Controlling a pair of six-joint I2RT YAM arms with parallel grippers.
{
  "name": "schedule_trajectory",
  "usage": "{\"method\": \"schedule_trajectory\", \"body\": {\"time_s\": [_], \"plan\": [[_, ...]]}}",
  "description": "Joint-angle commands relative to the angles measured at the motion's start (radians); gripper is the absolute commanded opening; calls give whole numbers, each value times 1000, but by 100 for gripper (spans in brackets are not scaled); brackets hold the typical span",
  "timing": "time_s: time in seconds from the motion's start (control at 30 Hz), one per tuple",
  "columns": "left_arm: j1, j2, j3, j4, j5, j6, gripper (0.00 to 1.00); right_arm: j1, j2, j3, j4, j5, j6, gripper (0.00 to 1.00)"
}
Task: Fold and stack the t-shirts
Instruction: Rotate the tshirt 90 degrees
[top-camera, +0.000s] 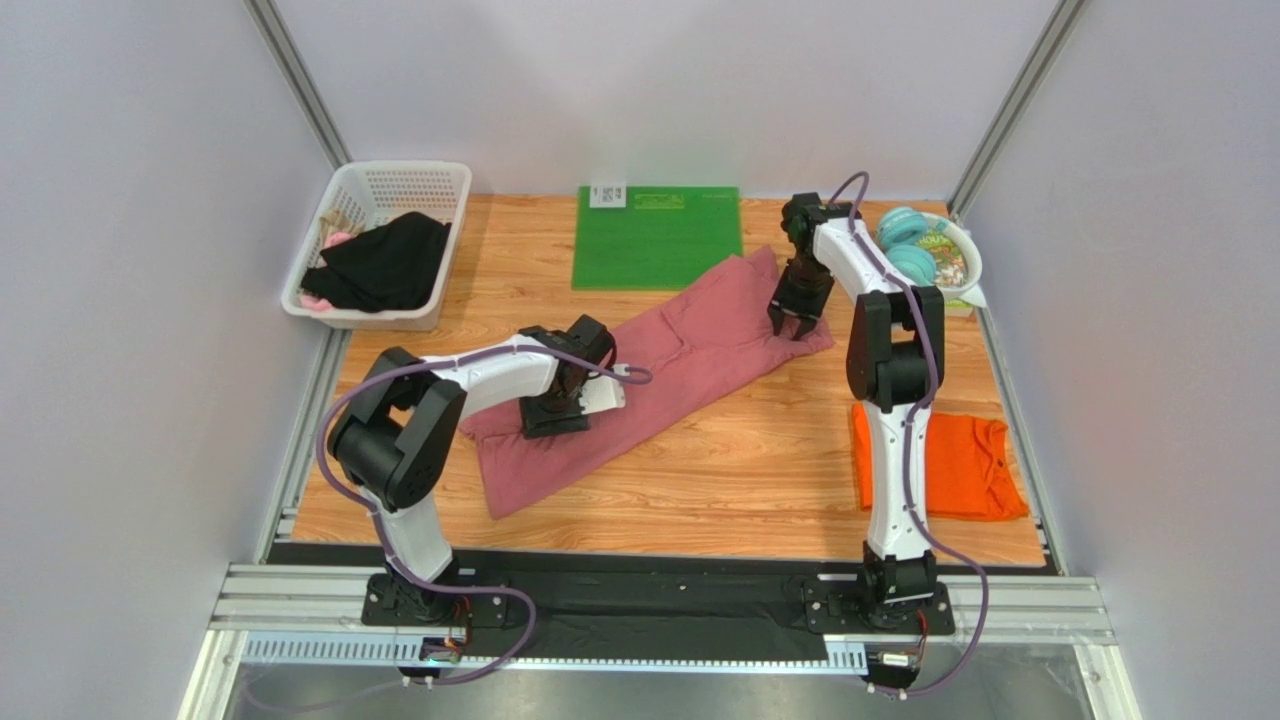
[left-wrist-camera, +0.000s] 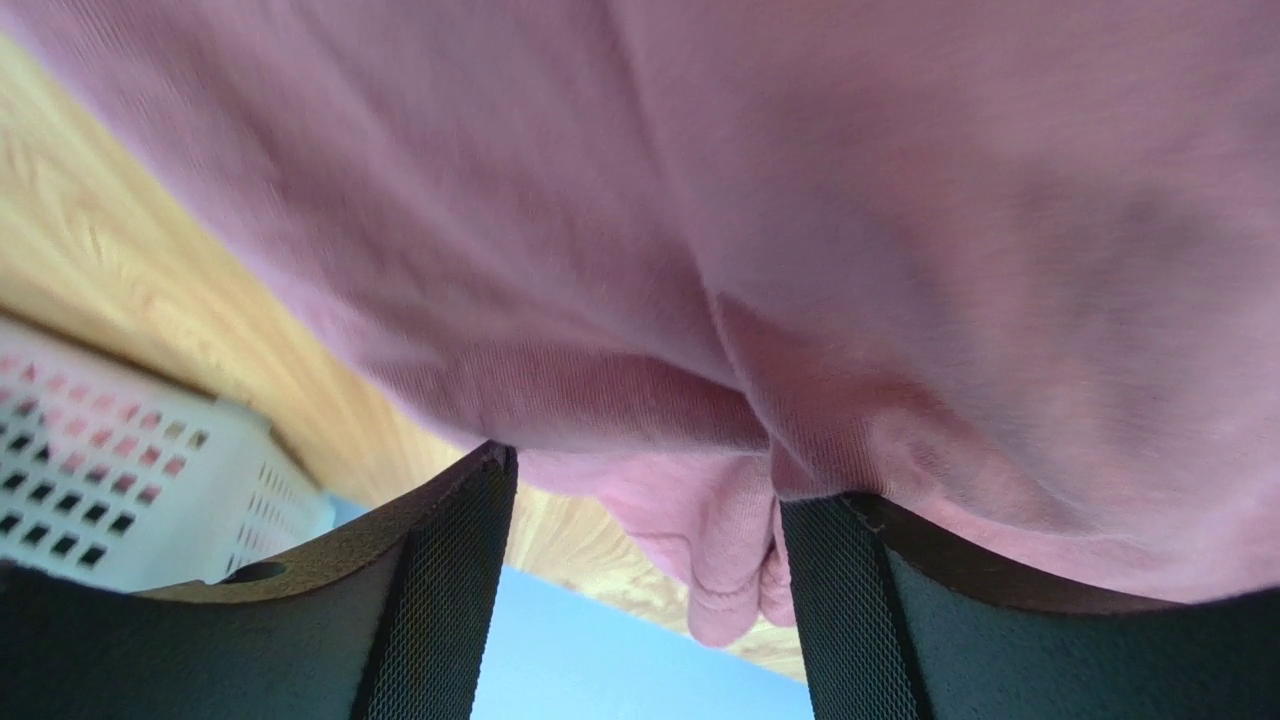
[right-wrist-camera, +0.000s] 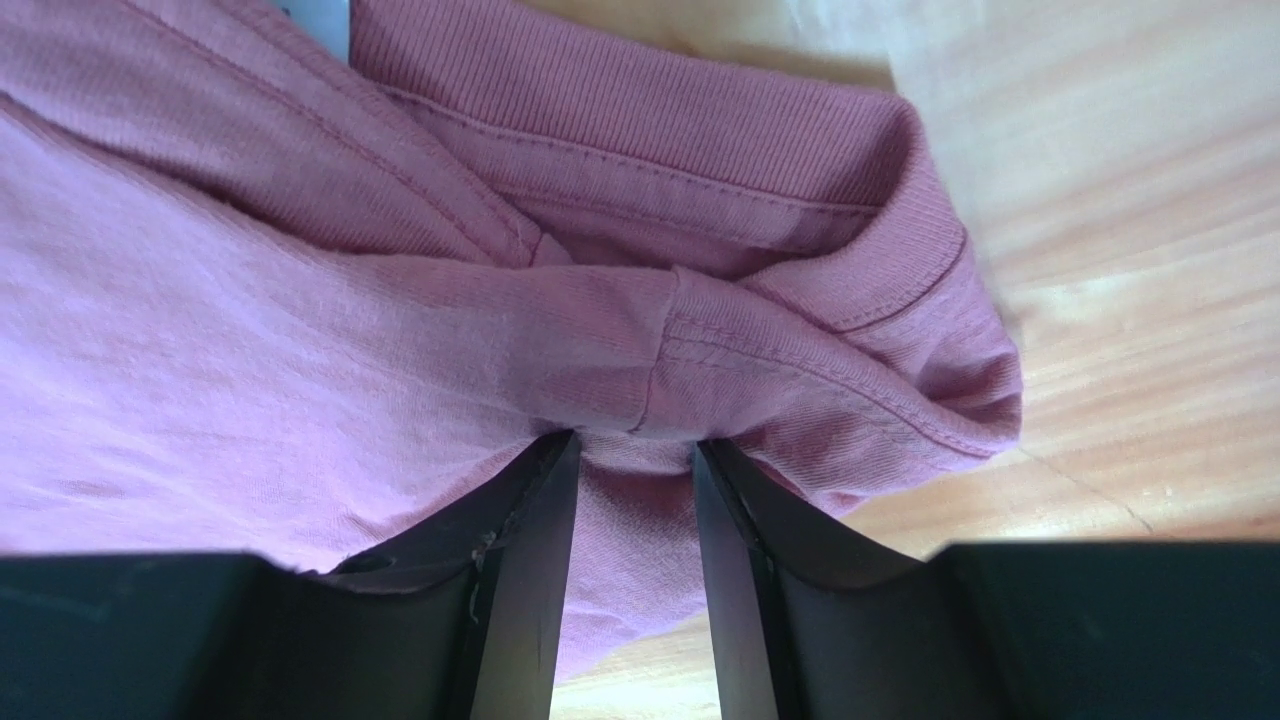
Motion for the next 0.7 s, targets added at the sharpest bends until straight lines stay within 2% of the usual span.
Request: {"method": "schedule_trajectory", "body": {"time_s": [0.0, 0.13, 0.33, 0.67], "plan": [[-52, 32, 93, -68, 119, -73, 71, -21, 74, 154, -34, -25, -9, 42], [-93, 64, 173, -108, 177, -104, 71, -48, 126, 226, -38, -28, -7, 43], [-152, 124, 266, -145, 223, -123, 71, -62, 175, 292, -12, -133, 2, 44], [-169, 187, 288, -148, 269, -141, 71, -62, 232, 366, 82, -315, 30, 47]]}}
